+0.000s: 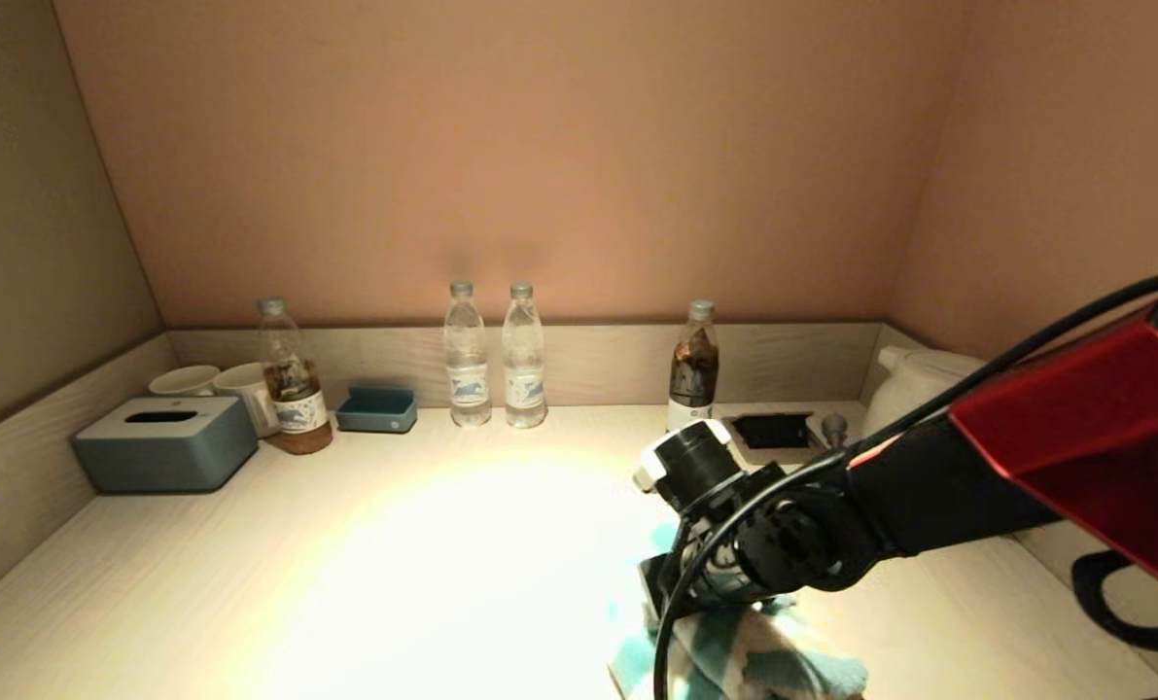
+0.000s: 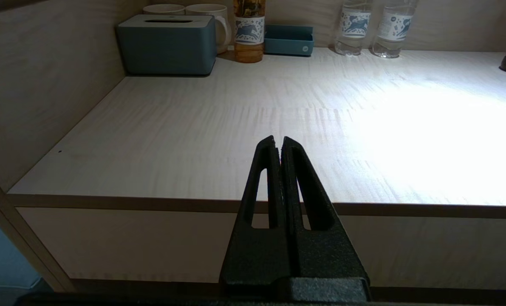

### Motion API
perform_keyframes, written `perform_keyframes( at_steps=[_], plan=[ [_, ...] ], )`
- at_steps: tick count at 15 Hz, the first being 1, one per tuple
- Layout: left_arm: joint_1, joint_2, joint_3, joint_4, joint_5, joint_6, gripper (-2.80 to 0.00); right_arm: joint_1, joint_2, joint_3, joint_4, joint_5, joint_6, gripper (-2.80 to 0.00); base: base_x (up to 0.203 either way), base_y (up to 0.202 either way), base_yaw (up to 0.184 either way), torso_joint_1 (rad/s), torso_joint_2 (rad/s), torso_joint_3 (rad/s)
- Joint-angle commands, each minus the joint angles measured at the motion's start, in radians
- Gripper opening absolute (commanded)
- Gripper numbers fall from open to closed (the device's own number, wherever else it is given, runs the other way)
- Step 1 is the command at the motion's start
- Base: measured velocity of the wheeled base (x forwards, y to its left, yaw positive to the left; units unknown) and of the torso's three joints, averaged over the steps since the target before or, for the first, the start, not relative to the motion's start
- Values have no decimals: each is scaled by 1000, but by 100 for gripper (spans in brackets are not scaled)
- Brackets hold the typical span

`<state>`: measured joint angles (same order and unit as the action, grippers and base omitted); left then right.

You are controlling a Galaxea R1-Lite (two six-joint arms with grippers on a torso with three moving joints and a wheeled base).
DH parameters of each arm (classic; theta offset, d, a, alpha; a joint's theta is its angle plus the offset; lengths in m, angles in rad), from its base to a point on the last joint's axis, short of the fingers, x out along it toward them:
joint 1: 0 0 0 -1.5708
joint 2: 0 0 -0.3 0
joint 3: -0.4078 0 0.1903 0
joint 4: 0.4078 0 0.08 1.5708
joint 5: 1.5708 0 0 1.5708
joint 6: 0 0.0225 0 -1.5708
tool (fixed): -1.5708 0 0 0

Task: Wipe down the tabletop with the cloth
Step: Sweep the stains on the table

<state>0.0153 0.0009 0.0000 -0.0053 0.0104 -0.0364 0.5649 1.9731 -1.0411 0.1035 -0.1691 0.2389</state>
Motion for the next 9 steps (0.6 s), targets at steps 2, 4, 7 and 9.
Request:
perform_keyframes(
  at_steps=[2,4,7,9],
  plan=[
    [2,1,0,-1,0,0,-280,-42,-33,18,-24,0,-1,-280,0,0,0,0,0,0],
    [2,1,0,-1,0,0,-280,-96,-50,37,-24,0,-1,-280,0,0,0,0,0,0],
    [2,1,0,-1,0,0,-280,-145,-97,65,-23,0,-19,-280,0,0,0,0,0,0],
    [2,1,0,-1,0,0,-280,-168,-118,79,-22,0,-27,-280,0,0,0,0,0,0]
  ],
)
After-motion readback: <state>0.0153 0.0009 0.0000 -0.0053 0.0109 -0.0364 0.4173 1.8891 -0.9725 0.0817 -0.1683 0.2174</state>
